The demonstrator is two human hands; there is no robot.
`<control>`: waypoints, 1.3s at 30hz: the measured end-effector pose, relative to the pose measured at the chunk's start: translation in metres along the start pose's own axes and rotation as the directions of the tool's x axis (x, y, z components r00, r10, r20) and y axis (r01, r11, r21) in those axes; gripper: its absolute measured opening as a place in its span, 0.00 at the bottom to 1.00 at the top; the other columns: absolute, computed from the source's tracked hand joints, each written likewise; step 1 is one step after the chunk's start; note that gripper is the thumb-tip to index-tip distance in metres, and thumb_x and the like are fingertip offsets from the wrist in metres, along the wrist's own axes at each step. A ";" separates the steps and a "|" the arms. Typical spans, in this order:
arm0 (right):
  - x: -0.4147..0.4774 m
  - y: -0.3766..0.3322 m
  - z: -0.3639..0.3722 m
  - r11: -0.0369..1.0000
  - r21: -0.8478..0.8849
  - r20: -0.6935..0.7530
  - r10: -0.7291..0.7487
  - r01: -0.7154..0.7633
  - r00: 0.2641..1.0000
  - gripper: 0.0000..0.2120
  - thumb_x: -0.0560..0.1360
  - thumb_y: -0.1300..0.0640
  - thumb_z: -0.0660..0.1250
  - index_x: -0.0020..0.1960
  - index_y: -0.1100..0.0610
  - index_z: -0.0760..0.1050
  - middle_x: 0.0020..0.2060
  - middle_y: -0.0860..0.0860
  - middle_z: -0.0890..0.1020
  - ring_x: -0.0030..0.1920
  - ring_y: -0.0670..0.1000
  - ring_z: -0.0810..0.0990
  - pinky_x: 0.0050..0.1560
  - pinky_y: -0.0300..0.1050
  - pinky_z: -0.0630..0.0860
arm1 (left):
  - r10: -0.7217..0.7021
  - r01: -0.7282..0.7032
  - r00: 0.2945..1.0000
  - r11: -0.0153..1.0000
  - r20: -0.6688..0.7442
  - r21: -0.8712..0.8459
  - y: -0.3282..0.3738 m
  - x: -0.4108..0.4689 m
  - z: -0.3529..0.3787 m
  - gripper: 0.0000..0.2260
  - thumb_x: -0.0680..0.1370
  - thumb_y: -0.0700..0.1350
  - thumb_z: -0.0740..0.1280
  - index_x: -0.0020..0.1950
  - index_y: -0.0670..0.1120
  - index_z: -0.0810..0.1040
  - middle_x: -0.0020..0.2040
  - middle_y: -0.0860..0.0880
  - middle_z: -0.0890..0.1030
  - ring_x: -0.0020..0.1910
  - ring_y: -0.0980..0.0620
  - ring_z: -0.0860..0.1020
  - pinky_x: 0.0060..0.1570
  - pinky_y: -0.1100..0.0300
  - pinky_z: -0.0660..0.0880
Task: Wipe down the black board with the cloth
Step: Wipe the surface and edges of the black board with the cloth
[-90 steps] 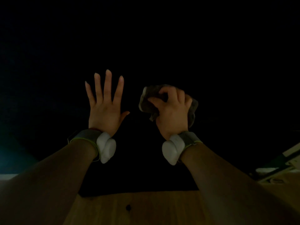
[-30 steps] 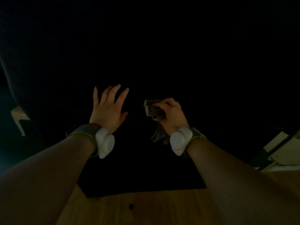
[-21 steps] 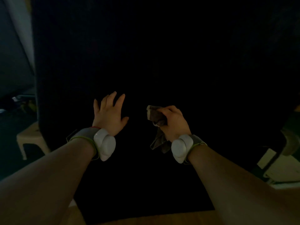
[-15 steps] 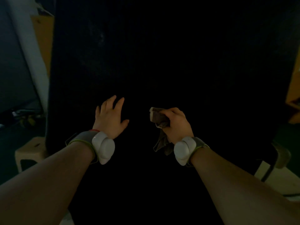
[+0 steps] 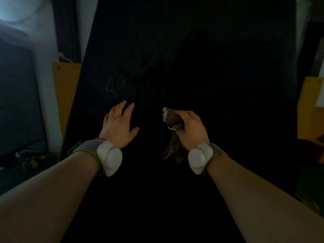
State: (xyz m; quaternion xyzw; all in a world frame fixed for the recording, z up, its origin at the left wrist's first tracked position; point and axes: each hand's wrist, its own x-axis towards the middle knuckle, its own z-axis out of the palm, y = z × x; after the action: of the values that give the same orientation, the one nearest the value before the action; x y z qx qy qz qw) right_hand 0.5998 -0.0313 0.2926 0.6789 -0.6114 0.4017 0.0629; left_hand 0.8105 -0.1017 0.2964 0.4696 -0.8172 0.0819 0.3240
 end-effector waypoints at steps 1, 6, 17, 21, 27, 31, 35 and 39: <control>0.007 -0.003 -0.008 1.000 0.006 -0.027 -0.017 0.017 0.999 0.21 0.79 0.64 0.60 0.71 0.54 0.66 0.68 0.56 0.68 0.66 0.59 0.66 0.67 0.51 0.68 | 0.004 -0.005 1.000 1.000 -0.020 -0.004 0.002 0.008 -0.005 0.35 0.77 0.52 0.65 0.78 0.48 0.49 0.77 0.46 0.48 0.75 0.44 0.49 0.73 0.44 0.51; 0.039 -0.012 -0.034 0.993 -0.070 -0.076 -0.097 0.092 0.992 0.20 0.78 0.63 0.62 0.70 0.56 0.68 0.68 0.55 0.68 0.66 0.59 0.66 0.66 0.55 0.66 | 0.043 -0.043 0.998 0.999 -0.052 0.004 0.011 0.042 -0.018 0.35 0.78 0.52 0.64 0.77 0.43 0.48 0.78 0.46 0.48 0.76 0.46 0.47 0.74 0.49 0.47; 0.117 -0.010 -0.098 0.913 -0.303 -0.250 -0.352 0.272 0.902 0.20 0.75 0.64 0.65 0.65 0.53 0.72 0.65 0.54 0.70 0.64 0.57 0.67 0.66 0.55 0.65 | 0.115 -0.109 0.972 0.993 -0.207 0.042 0.039 0.118 -0.061 0.34 0.77 0.49 0.65 0.77 0.41 0.51 0.77 0.43 0.52 0.76 0.46 0.48 0.74 0.51 0.47; 0.145 -0.015 -0.114 0.825 -0.438 -0.192 -0.475 0.358 0.859 0.20 0.75 0.61 0.64 0.66 0.50 0.71 0.67 0.54 0.67 0.67 0.57 0.64 0.66 0.54 0.60 | 0.127 -0.113 0.959 0.991 -0.254 0.072 0.044 0.136 -0.073 0.33 0.78 0.49 0.64 0.77 0.42 0.52 0.77 0.44 0.53 0.76 0.46 0.49 0.75 0.50 0.49; 0.180 -0.025 -0.128 0.762 -0.516 -0.139 -0.525 0.391 0.840 0.20 0.76 0.58 0.62 0.67 0.48 0.70 0.67 0.54 0.66 0.66 0.57 0.63 0.67 0.55 0.60 | 0.061 -0.032 0.959 0.994 -0.276 0.107 0.042 0.147 -0.080 0.32 0.78 0.49 0.63 0.77 0.43 0.52 0.77 0.44 0.52 0.76 0.47 0.49 0.74 0.51 0.49; 0.202 -0.027 -0.130 0.754 -0.535 -0.150 -0.528 0.381 0.836 0.20 0.76 0.58 0.62 0.67 0.47 0.69 0.66 0.55 0.66 0.66 0.58 0.63 0.67 0.55 0.60 | 0.047 -0.010 0.956 0.992 -0.288 0.127 0.039 0.158 -0.078 0.32 0.79 0.50 0.63 0.77 0.42 0.51 0.78 0.44 0.51 0.76 0.46 0.49 0.74 0.51 0.49; 0.220 -0.022 -0.127 0.791 -0.525 -0.225 -0.486 0.315 0.844 0.19 0.76 0.58 0.61 0.66 0.47 0.70 0.65 0.55 0.66 0.66 0.59 0.63 0.66 0.57 0.60 | 0.049 0.006 0.937 0.988 -0.346 0.156 0.038 0.175 -0.070 0.32 0.78 0.51 0.64 0.77 0.42 0.53 0.77 0.43 0.52 0.76 0.45 0.50 0.74 0.50 0.50; 0.232 -0.014 -0.115 0.852 -0.467 -0.223 -0.373 0.237 0.901 0.19 0.76 0.57 0.61 0.66 0.43 0.70 0.67 0.53 0.63 0.67 0.59 0.59 0.68 0.62 0.56 | 0.086 -0.001 0.911 0.978 -0.404 0.208 0.028 0.186 -0.056 0.34 0.76 0.50 0.67 0.76 0.42 0.55 0.77 0.41 0.53 0.76 0.43 0.51 0.73 0.49 0.51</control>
State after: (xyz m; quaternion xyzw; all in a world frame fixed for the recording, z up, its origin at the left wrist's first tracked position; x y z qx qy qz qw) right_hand 0.5417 -0.1422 0.5199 0.6671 -0.5502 0.3421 0.3678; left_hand 0.7476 -0.1946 0.4573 0.4541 -0.7284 0.2690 0.4369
